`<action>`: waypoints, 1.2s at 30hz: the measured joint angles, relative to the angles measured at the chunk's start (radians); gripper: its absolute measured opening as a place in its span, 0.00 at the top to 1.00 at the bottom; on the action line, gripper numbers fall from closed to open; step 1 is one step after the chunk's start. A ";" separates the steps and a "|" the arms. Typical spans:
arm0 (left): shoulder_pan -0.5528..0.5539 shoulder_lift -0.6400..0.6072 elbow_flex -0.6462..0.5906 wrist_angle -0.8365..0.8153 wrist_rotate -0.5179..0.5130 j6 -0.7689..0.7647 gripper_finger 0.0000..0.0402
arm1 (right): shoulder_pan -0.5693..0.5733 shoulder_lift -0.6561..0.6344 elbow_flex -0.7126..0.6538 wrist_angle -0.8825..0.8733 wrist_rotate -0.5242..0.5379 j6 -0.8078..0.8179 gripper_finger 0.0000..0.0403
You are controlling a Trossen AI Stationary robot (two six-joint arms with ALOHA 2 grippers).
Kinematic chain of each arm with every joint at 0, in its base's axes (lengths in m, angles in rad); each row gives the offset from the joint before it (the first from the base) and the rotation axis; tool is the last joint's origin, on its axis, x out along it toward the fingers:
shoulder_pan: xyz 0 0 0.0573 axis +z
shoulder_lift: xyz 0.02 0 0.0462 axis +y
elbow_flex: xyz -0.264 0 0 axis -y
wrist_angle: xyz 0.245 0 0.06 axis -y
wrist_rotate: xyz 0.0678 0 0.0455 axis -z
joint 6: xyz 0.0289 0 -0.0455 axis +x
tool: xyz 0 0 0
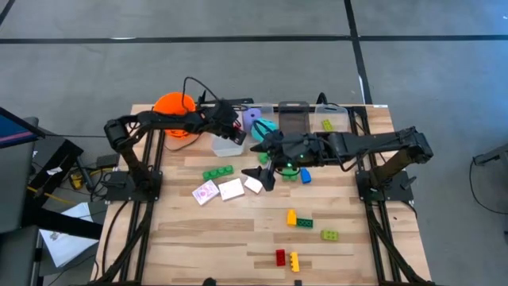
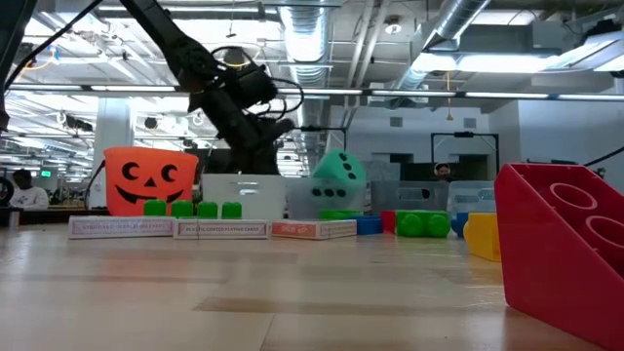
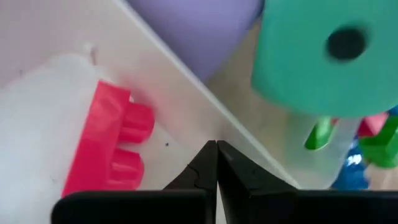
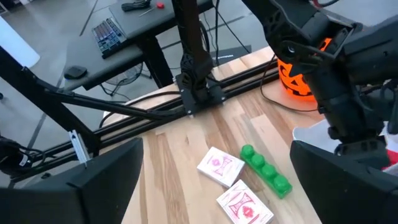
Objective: Pick & Place Toys
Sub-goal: Adjust the white bin, then adjust the right transparent bin
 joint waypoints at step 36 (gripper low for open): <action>0.110 -0.155 0.063 -0.471 -0.248 0.187 1.00 | 0.006 0.000 0.000 -0.019 0.004 0.033 0.01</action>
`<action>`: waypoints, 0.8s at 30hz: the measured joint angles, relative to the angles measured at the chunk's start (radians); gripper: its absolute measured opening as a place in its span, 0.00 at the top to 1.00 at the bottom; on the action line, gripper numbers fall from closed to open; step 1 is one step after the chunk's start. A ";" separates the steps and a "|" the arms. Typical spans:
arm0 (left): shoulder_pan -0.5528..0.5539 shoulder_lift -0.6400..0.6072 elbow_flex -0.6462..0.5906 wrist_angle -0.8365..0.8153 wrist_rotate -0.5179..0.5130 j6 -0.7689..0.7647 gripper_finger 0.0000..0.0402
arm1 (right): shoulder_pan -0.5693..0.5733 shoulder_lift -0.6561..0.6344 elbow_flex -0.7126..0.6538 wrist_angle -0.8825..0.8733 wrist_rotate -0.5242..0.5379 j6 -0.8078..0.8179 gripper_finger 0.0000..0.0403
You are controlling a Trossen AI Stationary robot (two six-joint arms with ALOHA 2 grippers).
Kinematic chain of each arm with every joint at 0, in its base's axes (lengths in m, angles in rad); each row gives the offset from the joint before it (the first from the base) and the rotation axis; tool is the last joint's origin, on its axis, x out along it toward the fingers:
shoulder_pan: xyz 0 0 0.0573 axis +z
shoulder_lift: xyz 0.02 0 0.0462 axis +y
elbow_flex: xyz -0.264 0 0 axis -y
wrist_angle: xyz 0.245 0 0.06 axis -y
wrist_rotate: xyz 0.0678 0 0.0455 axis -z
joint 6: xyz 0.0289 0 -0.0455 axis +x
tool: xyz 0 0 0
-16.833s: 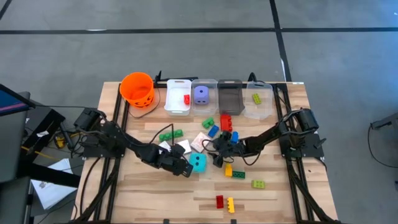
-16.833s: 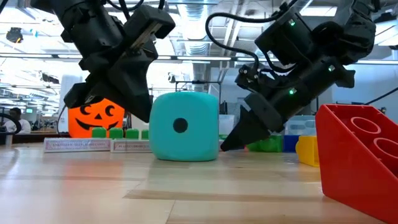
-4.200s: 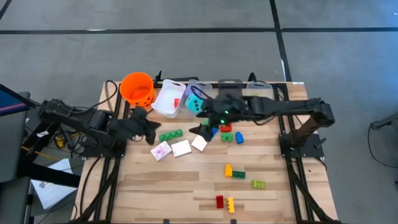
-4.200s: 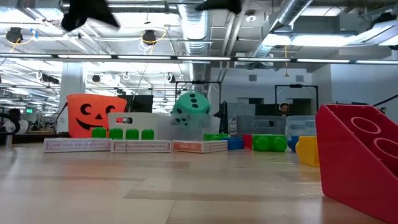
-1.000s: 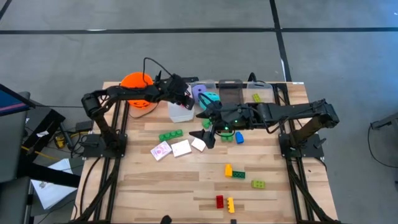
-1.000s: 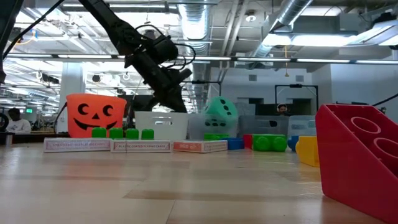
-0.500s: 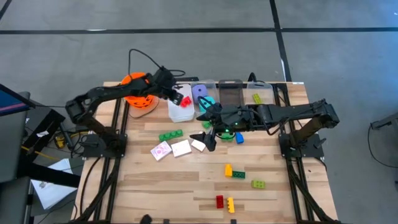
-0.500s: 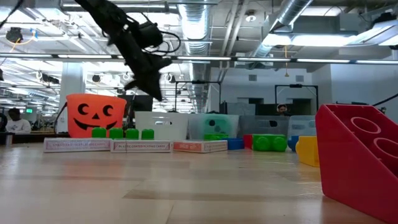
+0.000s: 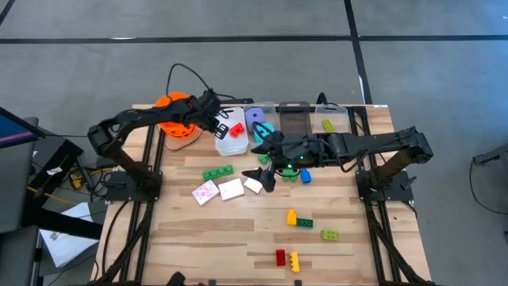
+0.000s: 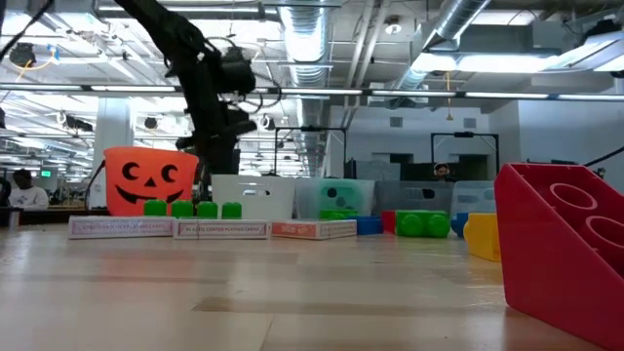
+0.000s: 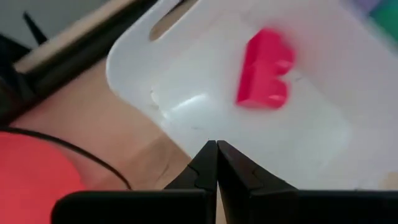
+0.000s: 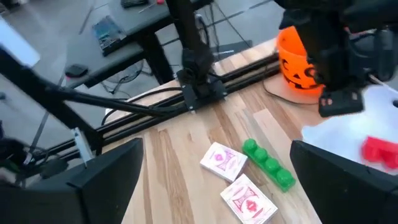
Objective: Pick & Place Toys
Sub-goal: Adjust the right transparent bin
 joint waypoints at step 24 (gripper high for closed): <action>0.010 -0.321 0.000 0.007 0.118 -0.108 1.00 | -0.416 -0.125 -0.420 -0.683 0.340 0.486 0.01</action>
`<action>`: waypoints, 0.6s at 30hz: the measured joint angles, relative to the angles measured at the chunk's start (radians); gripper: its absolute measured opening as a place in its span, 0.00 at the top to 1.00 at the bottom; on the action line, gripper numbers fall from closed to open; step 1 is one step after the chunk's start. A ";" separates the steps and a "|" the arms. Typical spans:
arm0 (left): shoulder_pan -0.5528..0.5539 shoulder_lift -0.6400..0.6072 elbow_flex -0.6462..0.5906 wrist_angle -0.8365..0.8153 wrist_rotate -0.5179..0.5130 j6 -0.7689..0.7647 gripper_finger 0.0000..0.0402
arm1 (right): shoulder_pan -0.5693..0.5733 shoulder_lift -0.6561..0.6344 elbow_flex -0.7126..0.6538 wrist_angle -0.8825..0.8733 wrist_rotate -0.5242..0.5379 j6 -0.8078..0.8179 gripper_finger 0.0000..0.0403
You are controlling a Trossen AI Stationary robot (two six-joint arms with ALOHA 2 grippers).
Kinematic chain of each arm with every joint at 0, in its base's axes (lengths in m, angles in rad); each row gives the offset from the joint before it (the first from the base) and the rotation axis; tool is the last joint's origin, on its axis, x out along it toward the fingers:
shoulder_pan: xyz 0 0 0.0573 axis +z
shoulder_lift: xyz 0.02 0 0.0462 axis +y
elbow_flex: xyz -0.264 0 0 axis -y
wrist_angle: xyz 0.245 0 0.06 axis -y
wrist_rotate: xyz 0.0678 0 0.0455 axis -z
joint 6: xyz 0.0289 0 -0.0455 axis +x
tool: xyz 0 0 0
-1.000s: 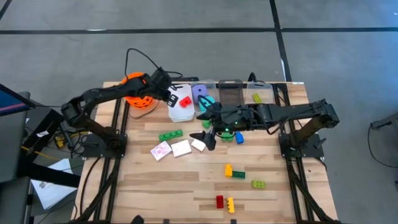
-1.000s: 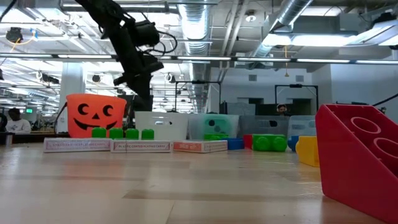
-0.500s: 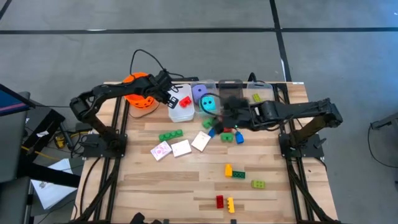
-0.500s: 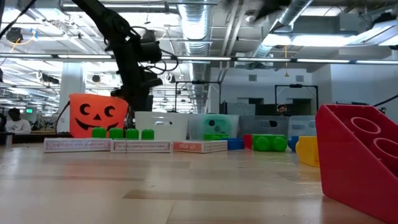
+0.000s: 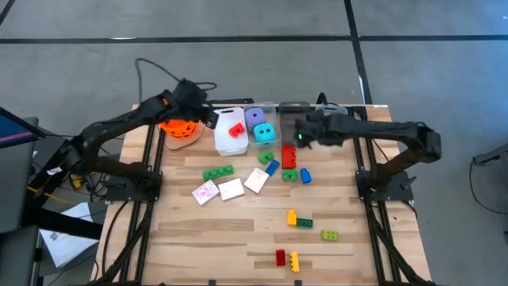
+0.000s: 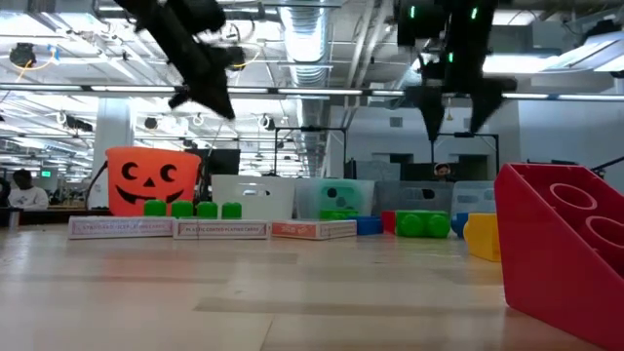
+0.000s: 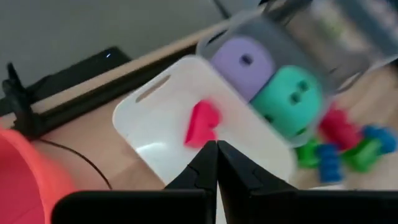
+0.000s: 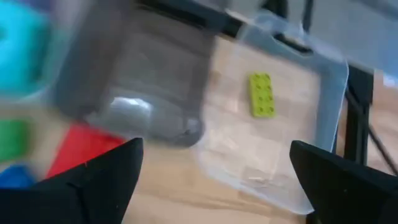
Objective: Pick & Place Toys
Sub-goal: Adjust the right transparent bin
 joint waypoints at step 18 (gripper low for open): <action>-0.029 -0.390 0.000 0.029 0.005 -0.207 1.00 | -0.599 0.060 -0.084 0.305 -0.356 -0.269 0.01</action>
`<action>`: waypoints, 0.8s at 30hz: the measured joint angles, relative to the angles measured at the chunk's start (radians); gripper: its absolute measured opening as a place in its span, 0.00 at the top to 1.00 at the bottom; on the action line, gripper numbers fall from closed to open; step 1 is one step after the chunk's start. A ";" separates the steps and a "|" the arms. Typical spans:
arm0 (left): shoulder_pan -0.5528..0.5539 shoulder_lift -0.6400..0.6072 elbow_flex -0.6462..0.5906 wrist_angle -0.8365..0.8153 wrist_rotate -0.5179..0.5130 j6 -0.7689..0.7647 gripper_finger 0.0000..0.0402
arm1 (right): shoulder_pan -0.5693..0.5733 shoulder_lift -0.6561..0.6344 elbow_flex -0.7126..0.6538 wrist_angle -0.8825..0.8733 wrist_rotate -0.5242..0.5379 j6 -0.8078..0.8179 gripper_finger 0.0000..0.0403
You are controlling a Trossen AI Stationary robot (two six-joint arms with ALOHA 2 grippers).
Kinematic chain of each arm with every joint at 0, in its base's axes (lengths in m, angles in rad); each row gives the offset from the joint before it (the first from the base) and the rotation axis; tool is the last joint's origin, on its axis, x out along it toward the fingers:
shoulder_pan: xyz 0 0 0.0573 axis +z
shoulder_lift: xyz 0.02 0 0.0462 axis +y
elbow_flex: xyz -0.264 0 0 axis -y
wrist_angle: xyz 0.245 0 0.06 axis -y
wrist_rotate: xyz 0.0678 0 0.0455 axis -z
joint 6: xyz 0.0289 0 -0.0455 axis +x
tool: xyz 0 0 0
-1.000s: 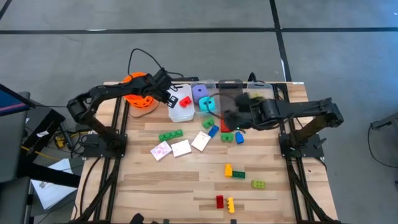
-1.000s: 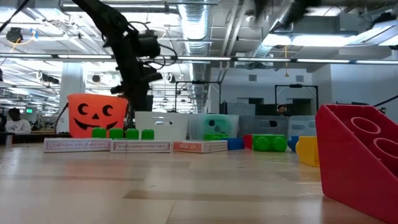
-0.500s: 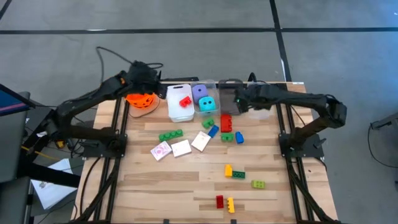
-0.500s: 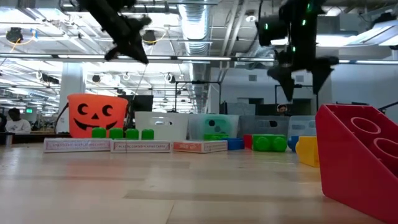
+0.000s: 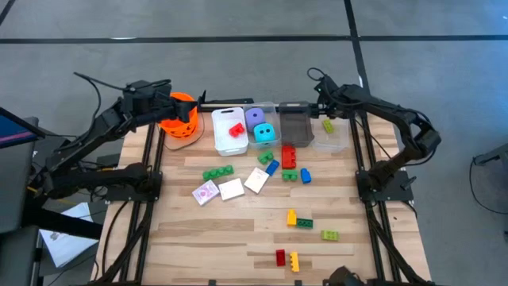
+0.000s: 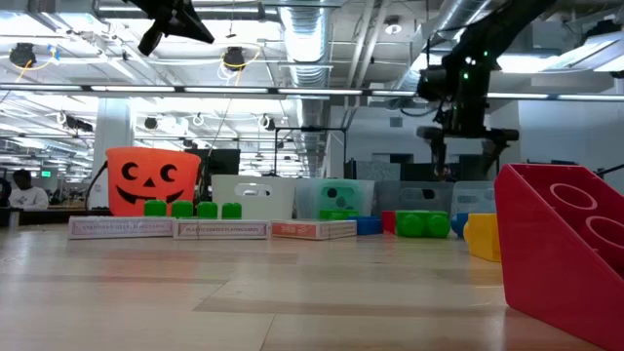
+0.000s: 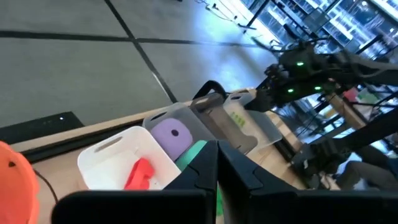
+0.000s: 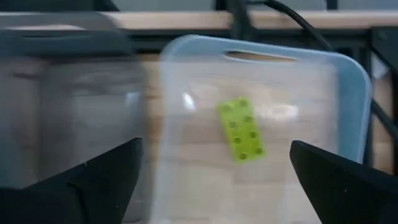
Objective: Pick & Place Toys
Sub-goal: Adjust the right transparent bin
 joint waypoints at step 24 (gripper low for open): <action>-0.009 0.016 0.000 0.005 0.020 -0.011 1.00 | -0.032 0.188 0.003 0.157 -0.076 -0.021 0.01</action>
